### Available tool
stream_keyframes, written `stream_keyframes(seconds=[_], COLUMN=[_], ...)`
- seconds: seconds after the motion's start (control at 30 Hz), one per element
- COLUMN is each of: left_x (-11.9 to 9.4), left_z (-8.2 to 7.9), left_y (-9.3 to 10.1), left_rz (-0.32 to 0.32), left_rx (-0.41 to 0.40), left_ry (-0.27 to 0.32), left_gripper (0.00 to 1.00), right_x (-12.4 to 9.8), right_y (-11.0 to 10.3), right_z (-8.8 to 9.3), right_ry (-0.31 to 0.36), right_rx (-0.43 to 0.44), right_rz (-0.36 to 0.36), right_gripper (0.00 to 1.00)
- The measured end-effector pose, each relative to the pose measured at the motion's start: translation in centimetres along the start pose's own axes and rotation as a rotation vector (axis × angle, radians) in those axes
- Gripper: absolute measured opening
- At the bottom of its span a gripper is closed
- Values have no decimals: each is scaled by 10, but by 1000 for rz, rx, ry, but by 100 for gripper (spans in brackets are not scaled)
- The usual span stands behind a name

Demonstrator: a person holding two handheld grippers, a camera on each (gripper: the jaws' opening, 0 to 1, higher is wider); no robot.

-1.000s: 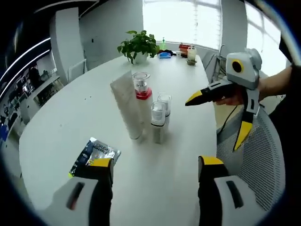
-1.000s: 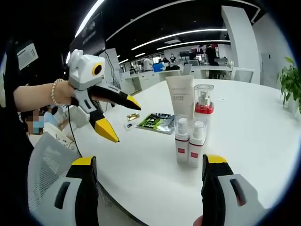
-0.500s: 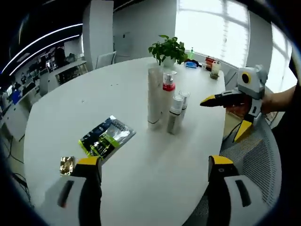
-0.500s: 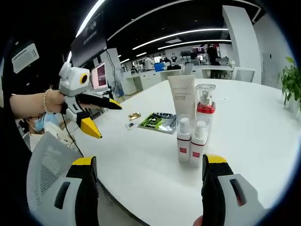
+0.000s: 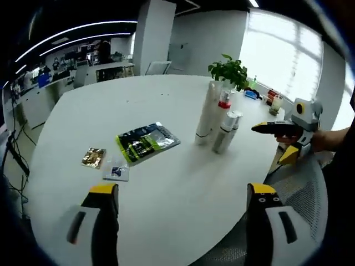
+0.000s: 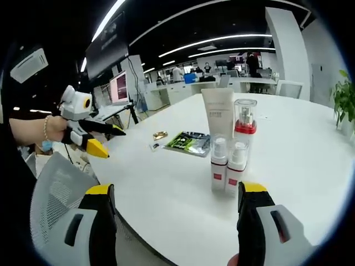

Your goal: Arrange the skincare products in the storage area until every visible bottle or jar stands upright without overlapping.

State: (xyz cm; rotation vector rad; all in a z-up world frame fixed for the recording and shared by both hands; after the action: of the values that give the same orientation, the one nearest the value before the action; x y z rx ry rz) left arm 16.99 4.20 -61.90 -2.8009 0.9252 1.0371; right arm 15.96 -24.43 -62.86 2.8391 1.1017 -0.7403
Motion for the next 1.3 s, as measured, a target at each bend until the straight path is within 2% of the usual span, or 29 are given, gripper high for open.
stream_keyframes(seconds=[0.1, 0.43, 0.9, 1.1, 1.3], left_x=[-3, -5, 4, 13, 25], left_z=[12, 28, 16, 8, -7], left_y=[-4, -3, -4, -7, -11], left_rz=[-8, -19, 13, 33, 62], left_rx=[-27, -63, 21, 95, 176], left_ry=[-8, -15, -50, -88, -107], left_gripper=[93, 93, 93, 93, 92], right_x=[1, 0, -1, -1, -1], right_y=[-3, -5, -4, -4, -2], right_z=[1, 1, 0, 1, 1], right_ry=[-9, -16, -12, -19, -18], right_rx=[-9, -22, -31, -35, -22], right_rz=[-8, -10, 4, 3, 11], right_gripper=[91, 91, 91, 91, 91])
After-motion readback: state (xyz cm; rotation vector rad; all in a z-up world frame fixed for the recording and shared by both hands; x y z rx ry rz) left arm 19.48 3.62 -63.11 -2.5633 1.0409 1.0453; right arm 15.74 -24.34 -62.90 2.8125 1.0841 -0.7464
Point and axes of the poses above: the point that each gripper's makers call its tool centre point, and the gripper's own axes: x roughly forward along the fingers, y roughly to its right, z roughly out of its underside, the point moved 7 cm from there along -x, roughly backward along the fingers, and after that the axes turned 1 degree about z, right-handed, at the moved point
